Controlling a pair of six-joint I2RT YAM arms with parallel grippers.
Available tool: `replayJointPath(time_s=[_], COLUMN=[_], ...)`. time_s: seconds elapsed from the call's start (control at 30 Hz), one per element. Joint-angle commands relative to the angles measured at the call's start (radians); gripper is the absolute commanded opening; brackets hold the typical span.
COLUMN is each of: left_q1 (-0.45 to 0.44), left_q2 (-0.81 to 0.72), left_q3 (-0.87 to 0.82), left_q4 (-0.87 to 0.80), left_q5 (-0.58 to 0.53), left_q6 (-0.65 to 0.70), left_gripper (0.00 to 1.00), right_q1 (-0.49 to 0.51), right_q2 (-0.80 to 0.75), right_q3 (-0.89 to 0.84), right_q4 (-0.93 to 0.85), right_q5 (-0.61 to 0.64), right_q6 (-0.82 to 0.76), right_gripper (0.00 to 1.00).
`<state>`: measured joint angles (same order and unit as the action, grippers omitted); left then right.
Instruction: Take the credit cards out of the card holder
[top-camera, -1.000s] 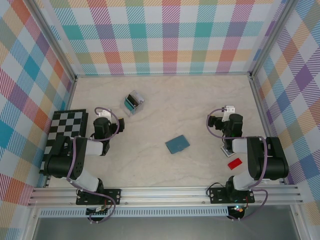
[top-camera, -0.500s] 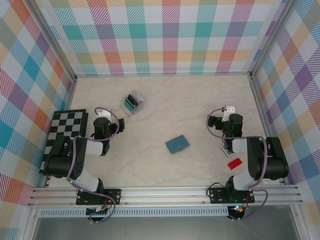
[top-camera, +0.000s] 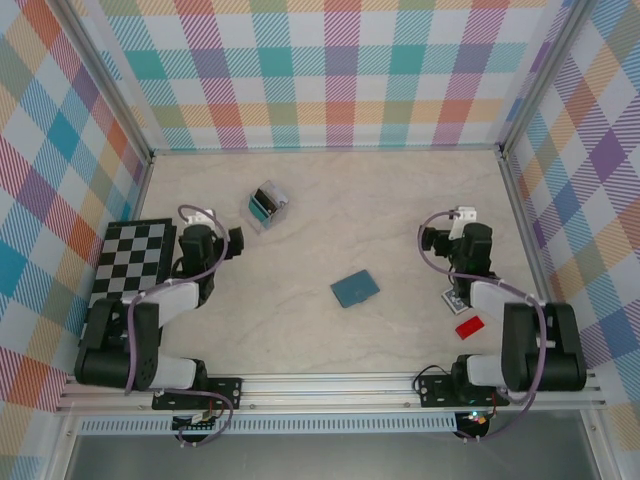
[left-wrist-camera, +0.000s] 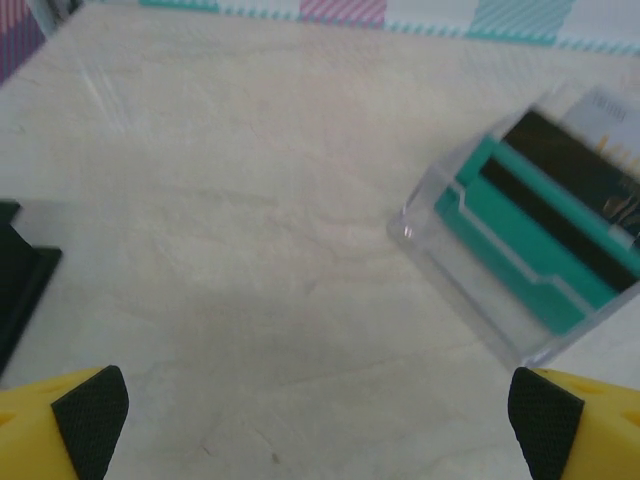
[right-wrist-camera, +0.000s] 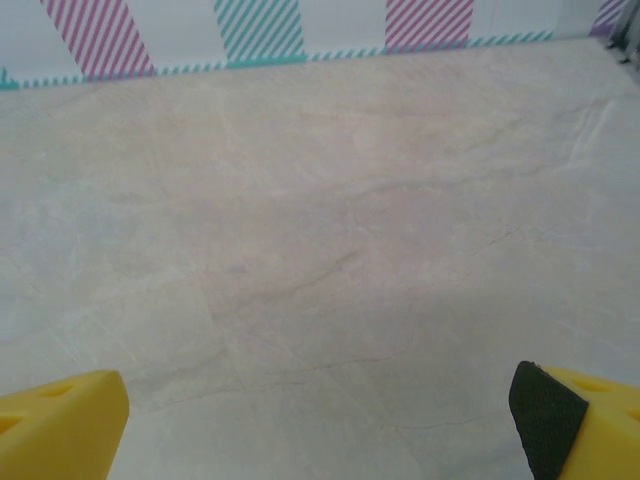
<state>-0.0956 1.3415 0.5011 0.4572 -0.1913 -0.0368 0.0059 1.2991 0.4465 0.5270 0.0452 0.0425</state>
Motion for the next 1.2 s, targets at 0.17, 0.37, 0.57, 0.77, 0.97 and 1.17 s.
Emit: replayJointPath(time_s=[0.17,0.37,0.57,0.77,0.97,1.17], left_q1=[0.013,0.012,0.013,0.003,-0.056,-0.133], left_q2=[-0.267,-0.330,-0.307,-0.295,-0.260,-0.229], left_q3=[0.155,0.277,0.312,0.268,0.245,0.236], left_q4=[-0.545,-0.837,-0.908,-0.851,-0.830,-0.814], left_q5=[-0.003,0.084,0.286,0.429,0.464,0.454], left_q6=[-0.277,-0.368,-0.401,-0.484,-0.519,-0.538], left_gripper=[1.00,1.00,1.00,1.00,0.99,0.98], right_q1=[-0.004,-0.001,0.057,0.209,0.354,0.450], right_q2=[-0.208,-0.153,-0.089,-0.031,0.090,0.221], right_q3=[0.220,0.397,0.407,0.356,0.360,0.422], right_q4=[-0.652,-1.008,-1.094,-1.068,-1.040,-1.038], right_q5=[0.056,-0.101,-0.318,-0.337,-0.297,-0.261], right_q6=[0.329,0.427,0.442,0.513,0.553,0.577], right_gripper=[1.00,1.00,0.97,0.92,0.87,0.80])
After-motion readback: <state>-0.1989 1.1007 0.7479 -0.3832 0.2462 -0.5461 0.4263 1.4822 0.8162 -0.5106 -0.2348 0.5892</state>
